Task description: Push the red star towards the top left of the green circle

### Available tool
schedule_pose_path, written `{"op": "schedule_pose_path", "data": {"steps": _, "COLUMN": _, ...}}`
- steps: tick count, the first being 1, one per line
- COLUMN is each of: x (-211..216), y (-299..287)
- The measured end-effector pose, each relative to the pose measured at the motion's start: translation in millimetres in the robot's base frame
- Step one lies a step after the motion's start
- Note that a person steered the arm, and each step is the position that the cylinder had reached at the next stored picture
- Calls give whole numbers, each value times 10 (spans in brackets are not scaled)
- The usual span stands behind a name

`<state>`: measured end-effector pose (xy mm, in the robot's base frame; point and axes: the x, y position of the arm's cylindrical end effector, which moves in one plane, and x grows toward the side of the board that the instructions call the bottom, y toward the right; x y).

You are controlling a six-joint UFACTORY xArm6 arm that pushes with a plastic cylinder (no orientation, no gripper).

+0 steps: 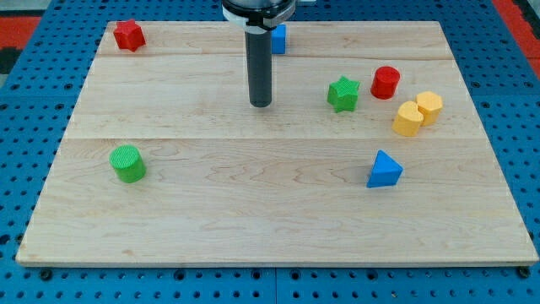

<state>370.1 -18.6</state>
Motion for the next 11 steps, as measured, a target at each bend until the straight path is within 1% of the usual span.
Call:
{"op": "schedule_pose_path", "data": {"steps": 1, "x": -54, "y": -304}}
{"op": "schedule_pose_path", "data": {"steps": 2, "x": -305, "y": -970}}
{"op": "schedule_pose_path", "data": {"steps": 4, "x": -1397, "y": -1016}}
{"op": "schedule_pose_path", "data": {"steps": 5, "x": -1756, "y": -1642}}
{"op": "schedule_pose_path", "data": {"steps": 6, "x": -1779, "y": -1800}}
{"op": "schedule_pose_path", "data": {"steps": 7, "x": -1572, "y": -2185}}
{"op": "schedule_pose_path", "data": {"steps": 8, "x": -1513, "y": -2433}}
{"op": "schedule_pose_path", "data": {"steps": 9, "x": -1544, "y": -2208}}
{"op": "schedule_pose_path", "data": {"steps": 10, "x": -1040, "y": -2249}}
{"op": "schedule_pose_path", "data": {"steps": 11, "x": -1033, "y": -2172}}
